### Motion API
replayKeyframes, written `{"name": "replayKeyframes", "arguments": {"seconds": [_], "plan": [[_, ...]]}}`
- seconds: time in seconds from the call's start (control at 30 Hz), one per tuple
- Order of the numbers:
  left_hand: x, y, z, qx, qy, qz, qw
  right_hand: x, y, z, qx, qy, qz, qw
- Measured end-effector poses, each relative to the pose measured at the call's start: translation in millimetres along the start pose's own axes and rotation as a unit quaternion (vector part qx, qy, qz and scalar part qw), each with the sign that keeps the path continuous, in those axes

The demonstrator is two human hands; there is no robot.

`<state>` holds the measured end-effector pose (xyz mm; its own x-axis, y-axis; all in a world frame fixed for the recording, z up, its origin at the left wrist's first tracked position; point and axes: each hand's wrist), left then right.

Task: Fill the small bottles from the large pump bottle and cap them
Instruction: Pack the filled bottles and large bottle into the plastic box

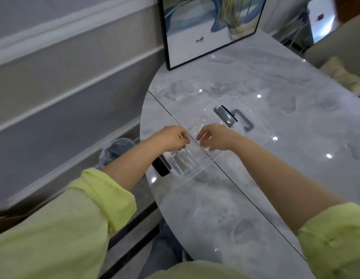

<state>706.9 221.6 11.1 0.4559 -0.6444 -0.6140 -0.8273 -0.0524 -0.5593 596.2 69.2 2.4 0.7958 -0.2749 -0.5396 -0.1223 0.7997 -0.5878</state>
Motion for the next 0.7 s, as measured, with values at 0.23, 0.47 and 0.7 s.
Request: {"name": "replayKeyframes", "arguments": {"seconds": [0.23,0.47,0.7], "plan": [[-27.3,7.7,-13.6,-0.031,0.036,0.034,0.998,-54.9,-3.2,11.0,0.068,-0.036,-0.063,0.995],[-41.5,38.5,-39.9,0.044,0.083,0.041,0.995,-125.8,-8.6,-16.9,0.134,-0.015,-0.144,0.98],[-50.2,101.4,-79.6,0.065,0.12,0.104,0.985,-199.5,0.5,-94.1,0.157,0.059,-0.21,0.963]]}}
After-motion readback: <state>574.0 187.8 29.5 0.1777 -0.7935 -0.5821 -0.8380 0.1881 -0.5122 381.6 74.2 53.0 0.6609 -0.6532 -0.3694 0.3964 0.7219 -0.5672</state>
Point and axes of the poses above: each hand's wrist, its own x-axis towards the middle knuckle, its own y-axis out of the palm, z = x × y, and after that the axes turned 5 degrees about -y, right-handed
